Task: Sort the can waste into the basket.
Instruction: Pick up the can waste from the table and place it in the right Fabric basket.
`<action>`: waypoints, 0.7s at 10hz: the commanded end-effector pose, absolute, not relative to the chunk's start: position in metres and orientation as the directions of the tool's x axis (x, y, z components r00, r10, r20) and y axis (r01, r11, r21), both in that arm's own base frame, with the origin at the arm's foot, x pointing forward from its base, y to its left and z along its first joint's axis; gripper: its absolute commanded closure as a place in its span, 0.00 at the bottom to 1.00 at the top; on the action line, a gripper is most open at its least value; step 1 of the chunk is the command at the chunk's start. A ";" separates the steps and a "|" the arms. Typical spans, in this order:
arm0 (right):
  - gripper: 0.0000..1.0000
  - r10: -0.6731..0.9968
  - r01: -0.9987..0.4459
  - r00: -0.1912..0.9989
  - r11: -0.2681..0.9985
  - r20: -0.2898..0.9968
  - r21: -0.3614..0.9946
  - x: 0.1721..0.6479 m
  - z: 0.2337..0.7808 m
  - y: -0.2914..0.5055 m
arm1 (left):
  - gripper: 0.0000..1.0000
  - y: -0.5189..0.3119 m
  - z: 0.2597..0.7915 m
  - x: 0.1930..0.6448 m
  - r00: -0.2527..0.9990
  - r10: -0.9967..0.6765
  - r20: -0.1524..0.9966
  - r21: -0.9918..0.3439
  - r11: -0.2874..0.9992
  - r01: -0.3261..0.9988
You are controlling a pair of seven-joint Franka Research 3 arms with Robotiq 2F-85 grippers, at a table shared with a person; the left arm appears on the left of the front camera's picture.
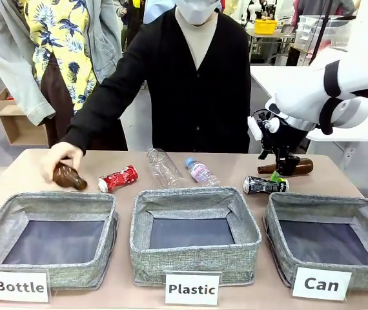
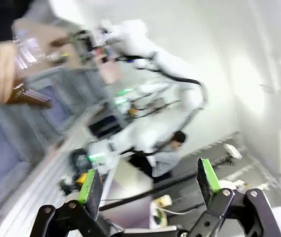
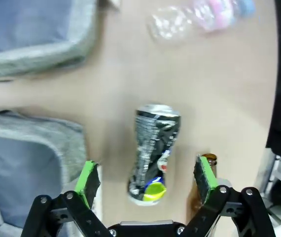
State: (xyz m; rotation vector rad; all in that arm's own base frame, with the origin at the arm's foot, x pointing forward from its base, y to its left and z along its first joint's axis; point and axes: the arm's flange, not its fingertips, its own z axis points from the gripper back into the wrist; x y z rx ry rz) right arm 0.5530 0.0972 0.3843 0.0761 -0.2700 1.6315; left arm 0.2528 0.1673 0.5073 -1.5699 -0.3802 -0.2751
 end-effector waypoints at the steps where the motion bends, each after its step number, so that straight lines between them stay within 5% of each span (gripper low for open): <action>1: 0.00 0.978 -0.993 -0.031 -0.008 0.204 -0.115 0.582 0.369 0.100 | 0.00 0.200 0.543 0.221 0.920 0.112 0.376 -0.919 -0.077 0.386; 4: 0.00 0.984 -0.995 0.042 0.057 0.175 -0.080 0.604 0.348 0.102 | 0.00 0.197 0.557 0.168 0.920 -0.005 0.393 -0.905 -0.180 0.385; 7: 0.00 0.988 -0.996 0.086 0.085 0.130 0.012 0.612 0.328 0.105 | 0.00 0.183 0.549 0.171 0.923 -0.077 0.378 -0.923 -0.113 0.368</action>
